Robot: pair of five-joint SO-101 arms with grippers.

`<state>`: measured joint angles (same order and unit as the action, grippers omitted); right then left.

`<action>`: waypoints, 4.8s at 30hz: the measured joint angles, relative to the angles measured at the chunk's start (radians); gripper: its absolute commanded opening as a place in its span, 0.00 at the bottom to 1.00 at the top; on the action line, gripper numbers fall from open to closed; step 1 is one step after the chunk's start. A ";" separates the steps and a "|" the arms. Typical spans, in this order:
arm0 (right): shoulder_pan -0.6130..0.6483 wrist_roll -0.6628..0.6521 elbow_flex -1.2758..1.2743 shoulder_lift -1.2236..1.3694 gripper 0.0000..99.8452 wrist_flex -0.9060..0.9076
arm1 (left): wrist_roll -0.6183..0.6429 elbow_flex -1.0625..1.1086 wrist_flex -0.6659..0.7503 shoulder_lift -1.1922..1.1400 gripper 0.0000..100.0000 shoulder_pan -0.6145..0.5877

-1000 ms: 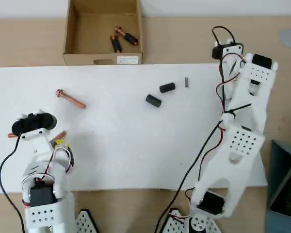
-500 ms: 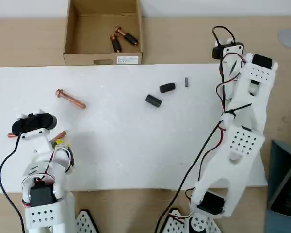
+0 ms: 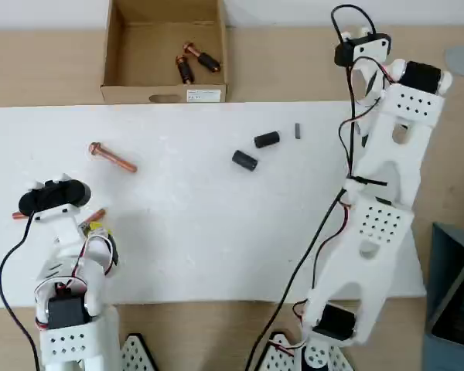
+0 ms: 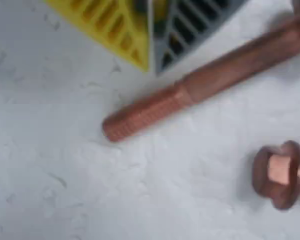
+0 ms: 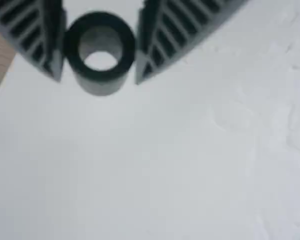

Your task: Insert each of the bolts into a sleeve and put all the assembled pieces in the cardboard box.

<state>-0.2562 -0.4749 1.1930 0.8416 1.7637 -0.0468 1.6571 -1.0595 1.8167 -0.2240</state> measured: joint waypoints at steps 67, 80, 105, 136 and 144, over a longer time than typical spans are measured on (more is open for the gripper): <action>0.437 -0.018 -0.667 -0.242 0.17 -0.055 | 0.000 0.000 0.000 0.000 0.00 0.000; 0.408 -0.049 -0.815 -0.241 0.17 -0.133 | 0.000 0.000 0.000 0.000 0.00 0.000; 0.390 -0.051 -1.019 -0.285 0.01 -0.367 | 0.000 0.000 0.000 0.000 0.00 0.000; 0.454 0.198 -1.056 -1.122 0.01 0.000 | 0.000 0.000 0.000 0.000 0.00 0.000; 0.433 0.341 -1.395 -1.487 0.01 -0.003 | 0.000 0.000 0.000 0.000 0.01 0.000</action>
<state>0.1765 -0.1343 -0.2018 -0.6452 1.7607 -0.0468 1.6571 -1.0595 1.8167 -0.2240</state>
